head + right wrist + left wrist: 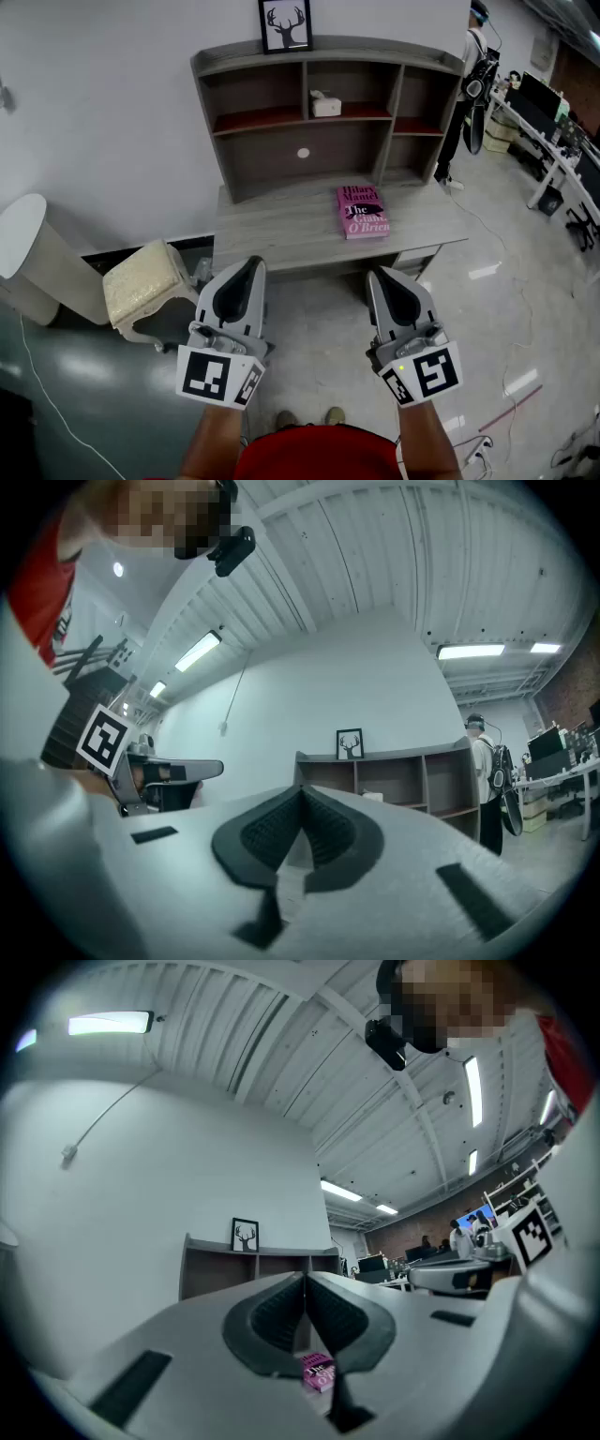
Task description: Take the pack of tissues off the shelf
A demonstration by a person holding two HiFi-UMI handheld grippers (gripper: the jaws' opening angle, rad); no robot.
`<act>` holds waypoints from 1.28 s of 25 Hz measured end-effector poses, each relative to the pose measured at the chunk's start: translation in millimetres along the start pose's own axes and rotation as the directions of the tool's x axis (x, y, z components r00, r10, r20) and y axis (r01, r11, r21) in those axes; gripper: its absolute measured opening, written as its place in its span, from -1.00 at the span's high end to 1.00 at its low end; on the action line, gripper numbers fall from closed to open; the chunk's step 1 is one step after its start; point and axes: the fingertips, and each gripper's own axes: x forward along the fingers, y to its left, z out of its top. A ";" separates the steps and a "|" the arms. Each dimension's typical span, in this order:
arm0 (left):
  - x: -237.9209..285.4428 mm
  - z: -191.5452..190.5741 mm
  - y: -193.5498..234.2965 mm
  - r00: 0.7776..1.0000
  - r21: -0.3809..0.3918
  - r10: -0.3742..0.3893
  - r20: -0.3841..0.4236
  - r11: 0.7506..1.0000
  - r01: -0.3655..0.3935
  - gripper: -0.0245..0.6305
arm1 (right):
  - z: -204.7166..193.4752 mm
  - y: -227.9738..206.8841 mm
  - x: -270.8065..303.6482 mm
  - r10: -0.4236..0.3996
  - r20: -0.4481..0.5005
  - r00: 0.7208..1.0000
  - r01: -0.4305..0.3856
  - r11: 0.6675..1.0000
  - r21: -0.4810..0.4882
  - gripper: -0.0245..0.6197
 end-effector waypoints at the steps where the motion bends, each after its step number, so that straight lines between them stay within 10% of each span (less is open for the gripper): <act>1: 1.2 -0.1 -2.6 1.000 0.000 0.001 0.000 1.000 -0.001 0.88 | 0.1 -2.4 -1.9 0.002 0.003 1.000 -0.002 1.000 0.006 0.91; 21: 97.7 -14.8 -71.4 0.998 0.007 0.066 -0.020 0.998 -0.066 0.88 | -17.9 -115.7 -69.1 -0.043 -0.006 0.999 0.043 0.998 0.034 0.91; 32: 191.6 -56.5 -59.6 0.995 -0.002 0.100 -0.005 0.995 -0.100 0.88 | -34.1 -167.9 -8.0 -0.012 -0.002 1.000 0.012 1.000 0.011 0.91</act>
